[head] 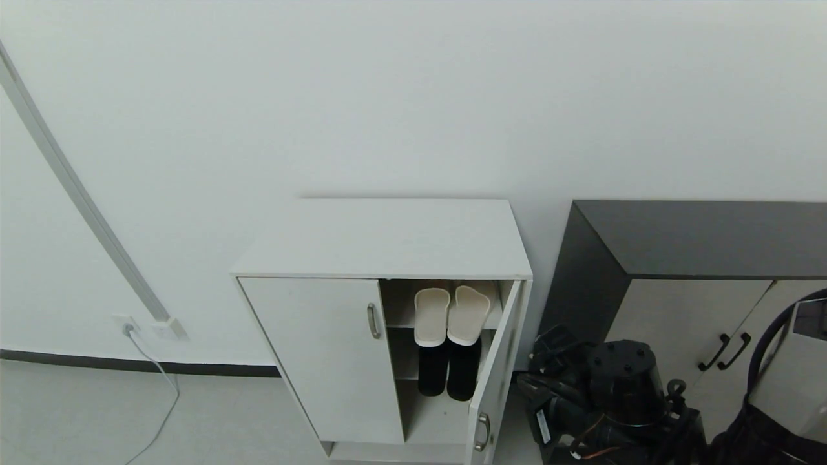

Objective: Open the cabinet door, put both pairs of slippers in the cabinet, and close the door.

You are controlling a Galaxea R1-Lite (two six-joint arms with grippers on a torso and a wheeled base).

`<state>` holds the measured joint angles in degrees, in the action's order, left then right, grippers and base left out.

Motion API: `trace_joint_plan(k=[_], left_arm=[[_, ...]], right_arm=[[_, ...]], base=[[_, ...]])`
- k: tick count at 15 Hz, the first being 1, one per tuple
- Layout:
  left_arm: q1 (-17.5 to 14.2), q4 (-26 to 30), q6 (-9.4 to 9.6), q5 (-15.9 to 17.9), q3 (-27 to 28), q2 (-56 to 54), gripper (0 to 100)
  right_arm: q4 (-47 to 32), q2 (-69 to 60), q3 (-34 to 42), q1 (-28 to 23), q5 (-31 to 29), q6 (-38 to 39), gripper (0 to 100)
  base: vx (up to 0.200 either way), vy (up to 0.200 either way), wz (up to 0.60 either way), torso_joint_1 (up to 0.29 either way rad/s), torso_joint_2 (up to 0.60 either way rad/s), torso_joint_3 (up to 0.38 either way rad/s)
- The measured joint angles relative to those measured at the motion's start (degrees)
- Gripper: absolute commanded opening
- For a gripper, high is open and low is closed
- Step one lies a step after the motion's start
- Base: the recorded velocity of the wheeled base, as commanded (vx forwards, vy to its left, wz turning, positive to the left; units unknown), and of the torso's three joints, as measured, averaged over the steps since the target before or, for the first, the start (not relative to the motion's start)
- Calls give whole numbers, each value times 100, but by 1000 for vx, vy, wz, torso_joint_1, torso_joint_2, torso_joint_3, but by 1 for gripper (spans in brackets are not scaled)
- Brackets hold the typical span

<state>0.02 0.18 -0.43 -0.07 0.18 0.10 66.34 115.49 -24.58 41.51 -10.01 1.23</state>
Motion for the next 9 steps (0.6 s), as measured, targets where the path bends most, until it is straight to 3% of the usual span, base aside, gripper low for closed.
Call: trace_joint_plan(k=[9], left_arm=[[2, 0, 0, 0, 0, 0, 0]], right_arm=[[285, 658, -656, 22, -9, 133, 0]], base=[[0, 0, 0, 0, 0, 0]])
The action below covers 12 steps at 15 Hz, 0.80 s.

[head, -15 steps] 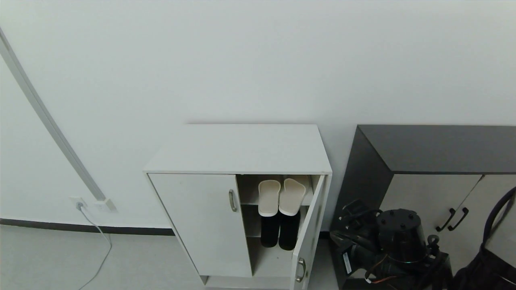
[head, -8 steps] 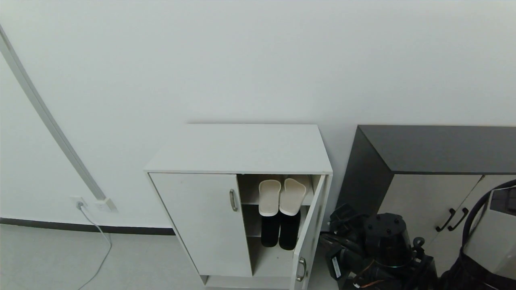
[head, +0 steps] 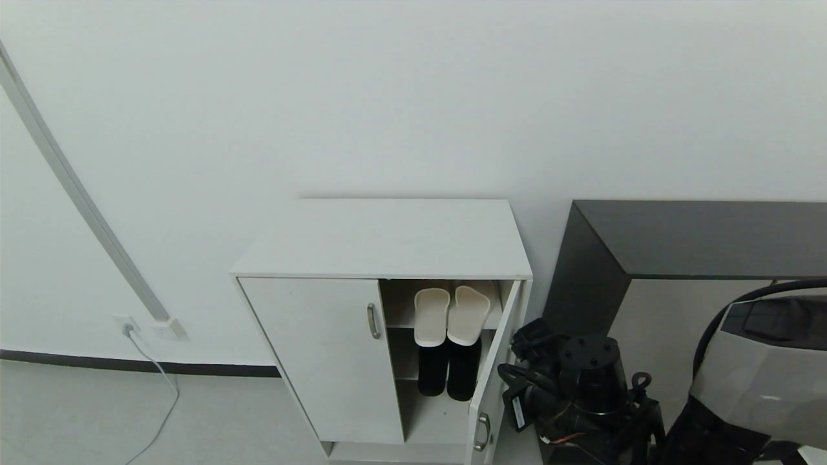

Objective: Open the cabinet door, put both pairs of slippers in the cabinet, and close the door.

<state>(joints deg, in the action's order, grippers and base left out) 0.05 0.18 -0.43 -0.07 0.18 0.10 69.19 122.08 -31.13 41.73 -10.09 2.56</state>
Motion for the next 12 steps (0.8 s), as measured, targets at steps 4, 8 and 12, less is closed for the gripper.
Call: trace_joint_plan(k=[4, 8, 12], left_arm=[[-2, -2, 0, 0, 0, 0, 0], [-2, 0, 0, 0, 0, 0, 0], [0, 0, 0, 0, 0, 0, 0]], right_arm=[[7, 312, -428, 2, -5, 9, 0], [-26, 568, -896, -41, -2, 9, 0], [-206, 785, -1488, -157, -2, 6, 0]], base=[[0, 0, 0, 0, 0, 0], [0, 0, 0, 0, 0, 0], [0, 0, 0, 0, 0, 0]])
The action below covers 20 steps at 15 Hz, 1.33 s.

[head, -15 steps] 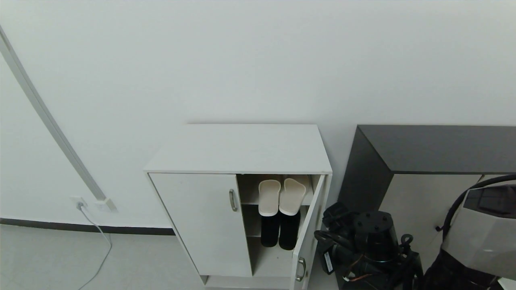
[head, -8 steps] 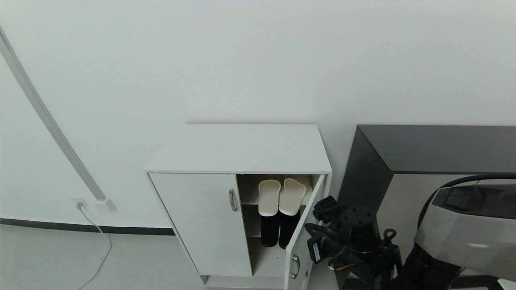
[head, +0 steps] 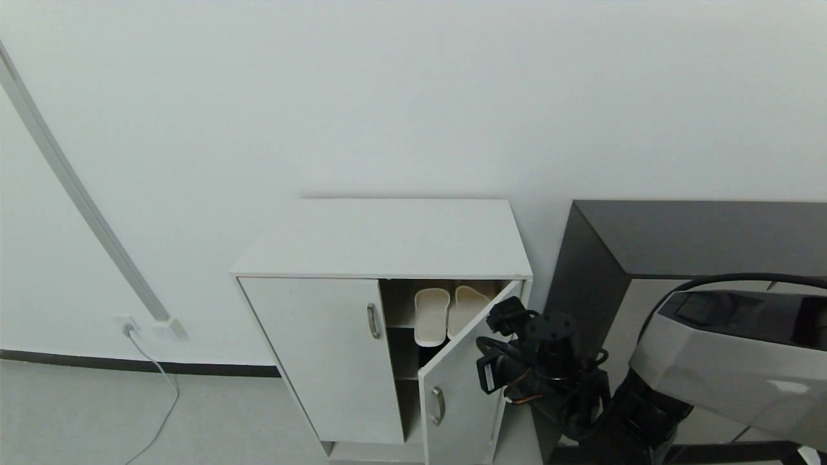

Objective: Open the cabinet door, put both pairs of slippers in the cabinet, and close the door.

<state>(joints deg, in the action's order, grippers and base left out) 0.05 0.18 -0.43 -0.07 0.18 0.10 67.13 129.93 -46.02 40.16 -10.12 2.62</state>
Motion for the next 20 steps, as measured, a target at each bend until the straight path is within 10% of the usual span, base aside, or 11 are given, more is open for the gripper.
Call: trace_joint_plan(k=[20], left_arm=[[0, 0, 0, 0, 0, 0, 0]], right_arm=[[-1538, 528, -2227, -262, -6, -16, 0]], base=[[0, 0, 0, 0, 0, 0]])
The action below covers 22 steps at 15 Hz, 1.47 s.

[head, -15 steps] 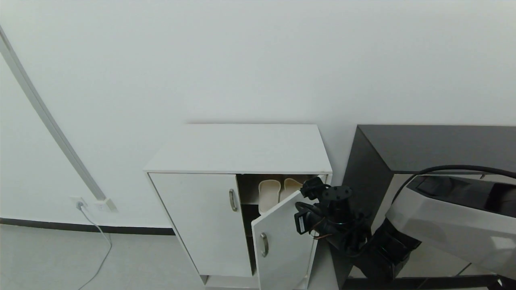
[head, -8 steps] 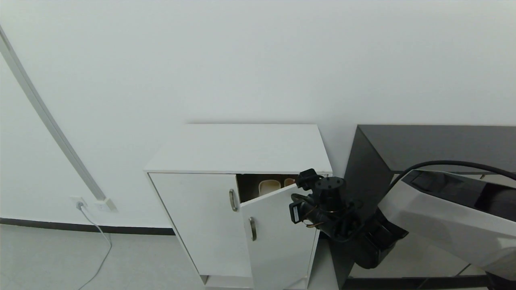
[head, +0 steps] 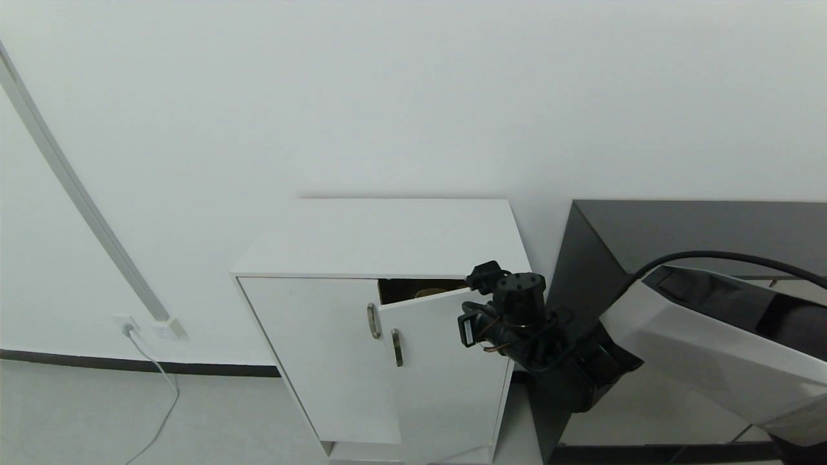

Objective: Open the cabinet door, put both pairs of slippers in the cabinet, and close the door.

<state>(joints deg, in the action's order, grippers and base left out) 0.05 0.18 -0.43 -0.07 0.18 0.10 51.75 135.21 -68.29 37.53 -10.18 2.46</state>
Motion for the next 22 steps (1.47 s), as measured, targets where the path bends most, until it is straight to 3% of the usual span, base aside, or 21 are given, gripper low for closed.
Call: trace_joint_plan(k=[13, 22], left_arm=[[-2, -2, 0, 0, 0, 0, 0], [-5, -2, 0, 0, 0, 0, 0]], right_arm=[[-210, 366, -651, -212, -2, 0, 0], [-211, 444, -703, -207, -2, 0, 0]], base=[[0, 0, 0, 0, 0, 0], [0, 0, 0, 0, 0, 0]])
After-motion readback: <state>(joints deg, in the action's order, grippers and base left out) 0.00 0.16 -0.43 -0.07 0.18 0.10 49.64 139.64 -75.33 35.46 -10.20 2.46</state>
